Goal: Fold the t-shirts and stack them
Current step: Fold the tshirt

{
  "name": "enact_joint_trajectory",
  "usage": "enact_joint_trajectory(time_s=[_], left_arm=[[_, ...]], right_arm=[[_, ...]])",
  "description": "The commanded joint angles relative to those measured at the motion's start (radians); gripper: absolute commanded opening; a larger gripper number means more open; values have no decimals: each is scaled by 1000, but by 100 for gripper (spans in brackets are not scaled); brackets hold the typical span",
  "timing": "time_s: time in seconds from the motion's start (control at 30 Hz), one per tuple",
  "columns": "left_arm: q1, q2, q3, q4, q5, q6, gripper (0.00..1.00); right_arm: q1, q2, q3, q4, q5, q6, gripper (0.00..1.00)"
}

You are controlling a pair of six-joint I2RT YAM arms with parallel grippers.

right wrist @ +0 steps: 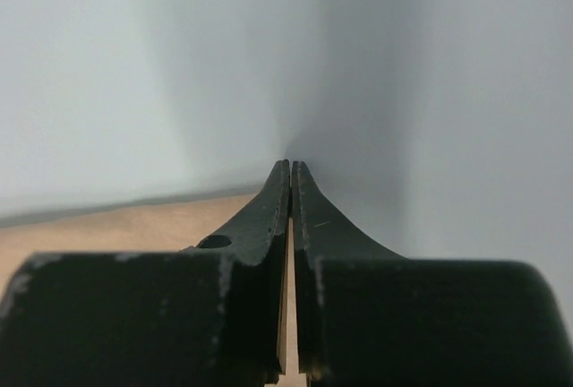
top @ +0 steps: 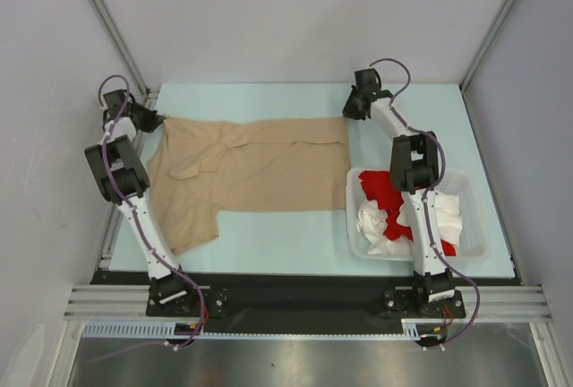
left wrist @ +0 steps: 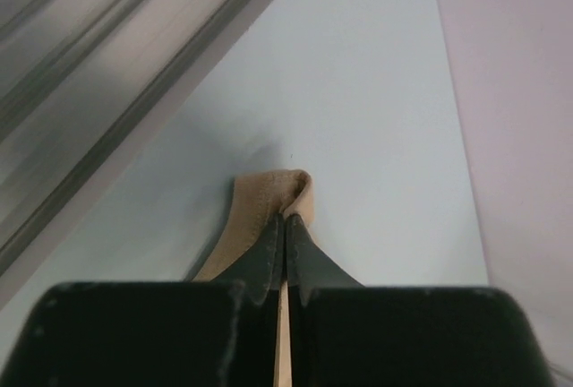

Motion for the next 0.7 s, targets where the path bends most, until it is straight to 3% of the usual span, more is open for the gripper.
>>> enact_joint_trajectory(time_s=[0.0, 0.37, 0.4, 0.47, 0.53, 0.57, 0.67], left_arm=[[25, 61, 125, 71, -39, -67, 0], [20, 91, 162, 49, -102, -78, 0], [17, 97, 176, 40, -102, -76, 3], [9, 99, 205, 5, -110, -56, 16], [-8, 80, 207, -29, -139, -21, 46], [-12, 51, 202, -38, -157, -1, 58], [-40, -19, 198, -115, -234, 98, 68]], right_arm=[[-32, 83, 138, 87, 26, 50, 0], [-64, 121, 178, 149, 20, 37, 0], [-64, 130, 210, 146, 12, 39, 15], [-59, 144, 233, 141, 12, 36, 34], [-61, 137, 260, 111, 12, 43, 43], [-62, 133, 276, 86, 17, 48, 55], [-71, 75, 293, -9, 24, 37, 62]])
